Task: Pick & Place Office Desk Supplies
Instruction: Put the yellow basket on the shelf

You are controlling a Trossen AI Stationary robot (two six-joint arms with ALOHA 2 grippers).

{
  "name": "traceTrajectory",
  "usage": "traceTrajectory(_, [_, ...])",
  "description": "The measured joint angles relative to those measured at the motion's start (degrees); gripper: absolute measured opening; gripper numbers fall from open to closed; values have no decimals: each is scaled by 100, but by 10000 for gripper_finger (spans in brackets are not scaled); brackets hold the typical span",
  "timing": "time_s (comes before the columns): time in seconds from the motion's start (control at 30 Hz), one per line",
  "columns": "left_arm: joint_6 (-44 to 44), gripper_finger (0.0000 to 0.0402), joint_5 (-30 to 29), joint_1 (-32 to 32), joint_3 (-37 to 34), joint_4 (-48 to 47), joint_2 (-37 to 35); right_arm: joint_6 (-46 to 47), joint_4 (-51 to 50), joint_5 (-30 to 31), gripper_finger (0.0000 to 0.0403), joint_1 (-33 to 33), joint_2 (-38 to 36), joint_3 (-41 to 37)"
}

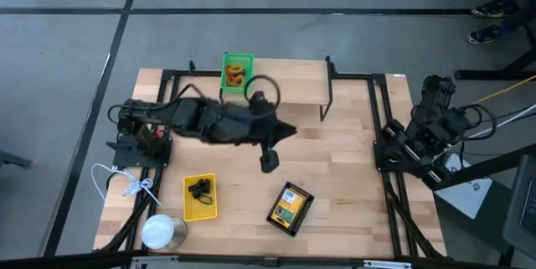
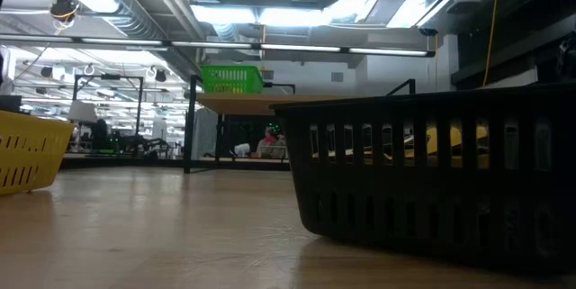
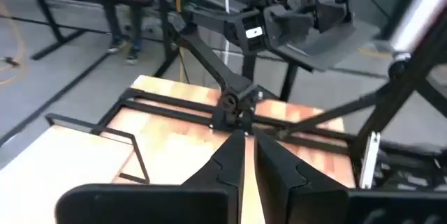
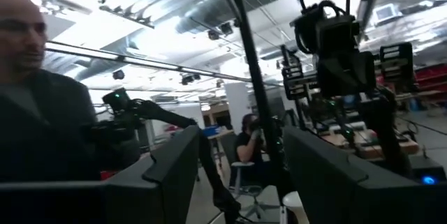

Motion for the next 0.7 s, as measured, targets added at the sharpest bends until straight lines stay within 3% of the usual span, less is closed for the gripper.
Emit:
traceTrajectory(0.17, [-307,36,-681,-407,-569,749,-91,-170,-27,-26,212,-10,31,0])
traceTrajectory(0.33, [-443,34,-1020,-886,-1598,3140,-84,-238,-26,-38,212,-11,0,0])
traceTrajectory(0.5, [-875,34,-1735,-1259,-3259,5276,-222,-5,-161,-161,212,-9,-1,0])
traceTrajectory(0.6, [-804,33,-2096,-1427,-4084,5610,-610,128,-240,-541,212,-8,-2,0])
traceTrajectory(0.7, [-1405,33,-2270,-1600,-4861,5291,-1217,214,-247,-663,212,-9,-2,0])
